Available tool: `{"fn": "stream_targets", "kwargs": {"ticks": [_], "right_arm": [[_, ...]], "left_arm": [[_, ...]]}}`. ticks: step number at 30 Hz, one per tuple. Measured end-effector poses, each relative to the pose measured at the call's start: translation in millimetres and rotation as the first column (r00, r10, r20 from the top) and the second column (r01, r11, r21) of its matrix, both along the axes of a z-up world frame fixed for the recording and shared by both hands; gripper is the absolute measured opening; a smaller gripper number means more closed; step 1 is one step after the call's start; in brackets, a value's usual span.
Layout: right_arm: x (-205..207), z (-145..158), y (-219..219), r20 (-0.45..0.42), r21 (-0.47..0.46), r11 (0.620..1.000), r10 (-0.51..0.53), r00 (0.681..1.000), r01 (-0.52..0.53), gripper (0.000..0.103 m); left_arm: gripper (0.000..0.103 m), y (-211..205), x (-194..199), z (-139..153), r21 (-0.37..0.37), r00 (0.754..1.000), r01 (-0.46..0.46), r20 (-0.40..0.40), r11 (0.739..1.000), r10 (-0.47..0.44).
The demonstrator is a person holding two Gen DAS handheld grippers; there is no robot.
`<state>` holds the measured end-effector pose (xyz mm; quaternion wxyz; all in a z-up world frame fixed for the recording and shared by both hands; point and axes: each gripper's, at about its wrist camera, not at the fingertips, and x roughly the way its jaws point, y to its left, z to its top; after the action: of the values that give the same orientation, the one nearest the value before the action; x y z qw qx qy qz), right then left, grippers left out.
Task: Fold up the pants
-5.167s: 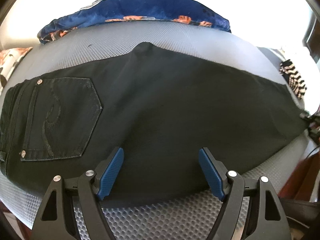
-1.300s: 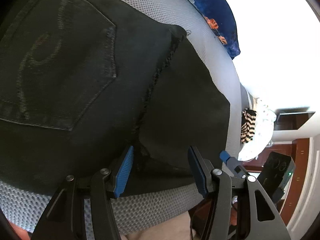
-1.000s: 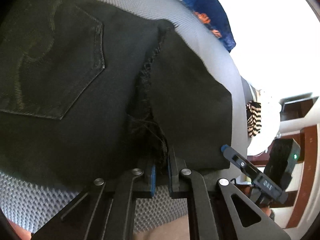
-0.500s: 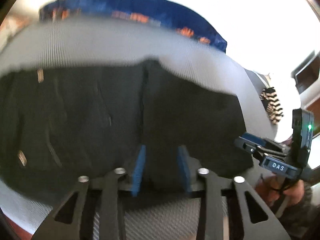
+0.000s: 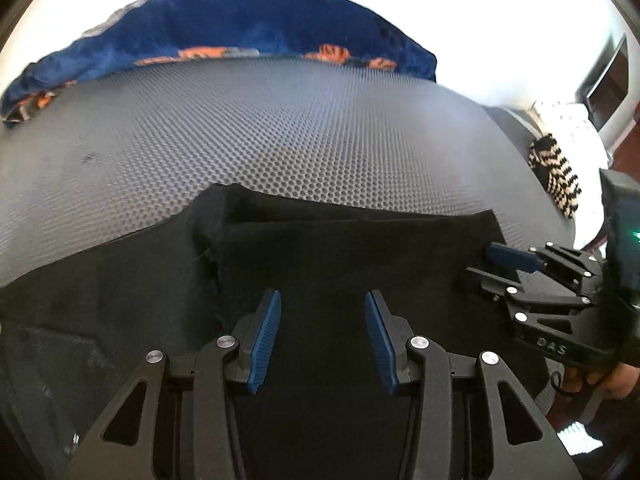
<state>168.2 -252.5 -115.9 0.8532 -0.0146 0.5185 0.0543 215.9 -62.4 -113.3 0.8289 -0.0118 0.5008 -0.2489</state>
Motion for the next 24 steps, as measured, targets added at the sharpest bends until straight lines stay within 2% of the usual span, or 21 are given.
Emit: {"fn": "stream_targets", "kwargs": {"ticks": [6, 11, 14, 20, 24], "right_arm": [[2, -1, -1, 0.007, 0.016, 1.0, 0.004, 1.0, -0.004, 0.048], [1, -1, 2, 0.014, 0.008, 1.0, 0.001, 1.0, -0.001, 0.048], [-1, 0, 3, 0.007, 0.008, 1.0, -0.005, 1.0, 0.005, 0.049], [-23, 1, 6, -0.008, 0.028, 1.0, -0.01, 1.0, 0.011, 0.049], [-42, 1, 16, -0.022, 0.04, 0.999, 0.01, 1.0, -0.009, 0.052]], "left_arm": [[0.045, 4, 6, -2, -0.045, 1.0, -0.007, 0.003, 0.999, 0.007], [0.046, 4, -3, 0, -0.028, 1.0, -0.016, 0.011, 0.999, 0.016], [0.049, 12, -12, 1, -0.052, 0.999, -0.038, -0.032, 0.998, 0.037], [0.053, 69, -49, 19, -0.143, 0.986, -0.159, -0.068, 0.977, 0.151], [0.054, 126, -83, 41, -0.153, 0.964, -0.264, -0.045, 0.952, 0.26]]}}
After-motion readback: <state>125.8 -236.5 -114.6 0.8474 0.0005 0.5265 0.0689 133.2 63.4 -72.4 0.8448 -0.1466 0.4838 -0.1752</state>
